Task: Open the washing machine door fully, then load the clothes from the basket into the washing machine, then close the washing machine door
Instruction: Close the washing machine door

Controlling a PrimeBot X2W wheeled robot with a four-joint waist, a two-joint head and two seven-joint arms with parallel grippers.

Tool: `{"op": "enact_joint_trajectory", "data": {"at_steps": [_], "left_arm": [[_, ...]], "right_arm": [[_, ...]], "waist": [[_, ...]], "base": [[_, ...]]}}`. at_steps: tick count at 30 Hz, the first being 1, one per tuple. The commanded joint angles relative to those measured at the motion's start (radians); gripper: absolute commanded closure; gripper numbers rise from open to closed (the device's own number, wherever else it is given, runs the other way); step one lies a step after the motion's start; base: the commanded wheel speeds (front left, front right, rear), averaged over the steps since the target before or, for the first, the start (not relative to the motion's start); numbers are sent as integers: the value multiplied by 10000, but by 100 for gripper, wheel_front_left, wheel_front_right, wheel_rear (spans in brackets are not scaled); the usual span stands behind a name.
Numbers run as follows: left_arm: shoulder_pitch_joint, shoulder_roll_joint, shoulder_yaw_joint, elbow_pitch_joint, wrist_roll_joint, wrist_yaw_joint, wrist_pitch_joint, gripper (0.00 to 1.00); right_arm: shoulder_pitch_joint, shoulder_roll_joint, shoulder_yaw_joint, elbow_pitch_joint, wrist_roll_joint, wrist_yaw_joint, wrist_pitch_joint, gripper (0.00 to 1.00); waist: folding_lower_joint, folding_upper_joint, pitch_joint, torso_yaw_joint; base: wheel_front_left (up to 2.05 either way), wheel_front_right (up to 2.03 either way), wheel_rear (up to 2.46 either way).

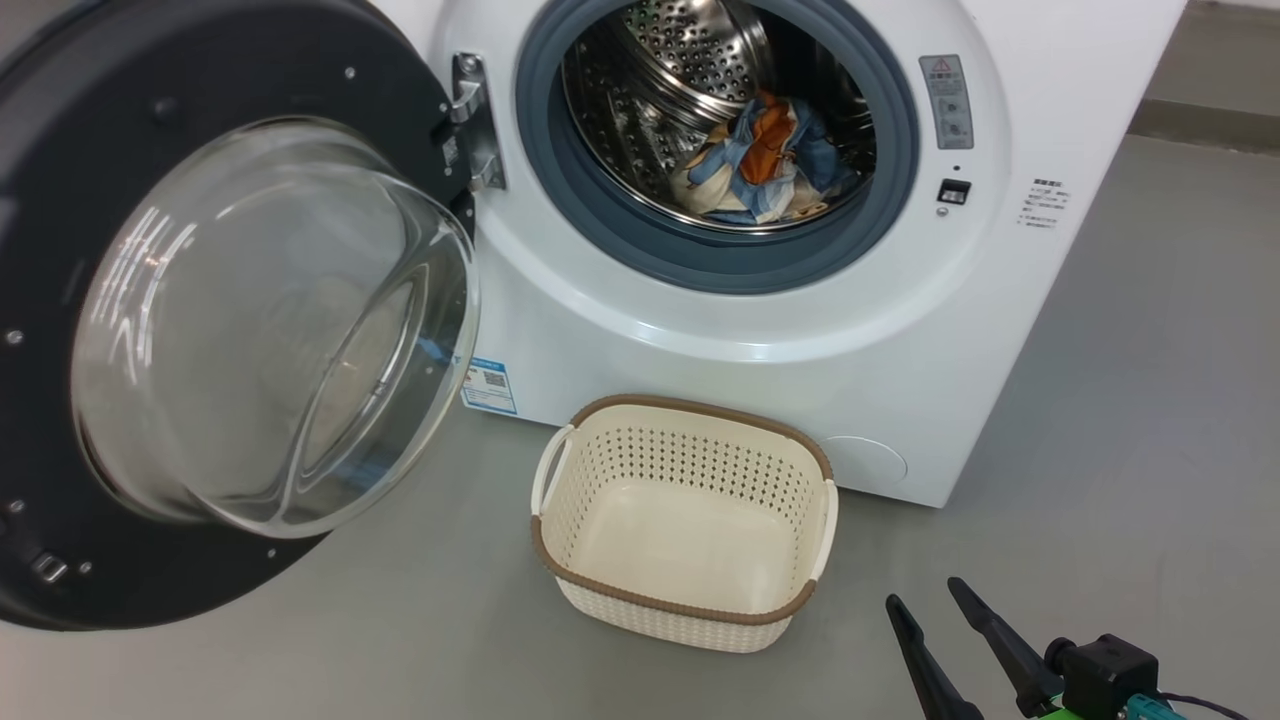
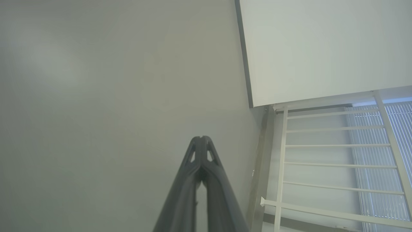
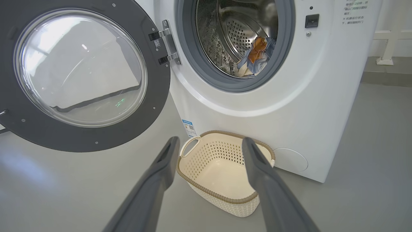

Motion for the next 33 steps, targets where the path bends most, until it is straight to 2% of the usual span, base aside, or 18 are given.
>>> {"op": "enact_joint_trajectory", "data": {"at_steps": [1, 14, 22, 33], "left_arm": [[-282, 565, 55, -362, -88, 71, 127, 100], [-927, 466, 219, -977, -1015, -159, 1366, 100], [-1403, 613, 2, -834, -1185, -131, 1860, 100], [-1771, 644, 95, -559, -1593, -404, 2282, 100]], "right_arm": [[-395, -173, 246, -192, -37, 16, -49, 0], [-455, -188, 250, -172, -11, 16, -49, 0], [-512, -157, 267, -169, -9, 16, -49, 0], [-508, -208, 240, -180, -7, 16, -49, 0]], "waist": [[0, -1, 54, -112], [0, -1, 155, -491], [0, -1, 184, -611], [0, -1, 188, -933]], "base": [[0, 0, 0], [0, 0, 0], [0, 0, 0], [0, 0, 0]]}}
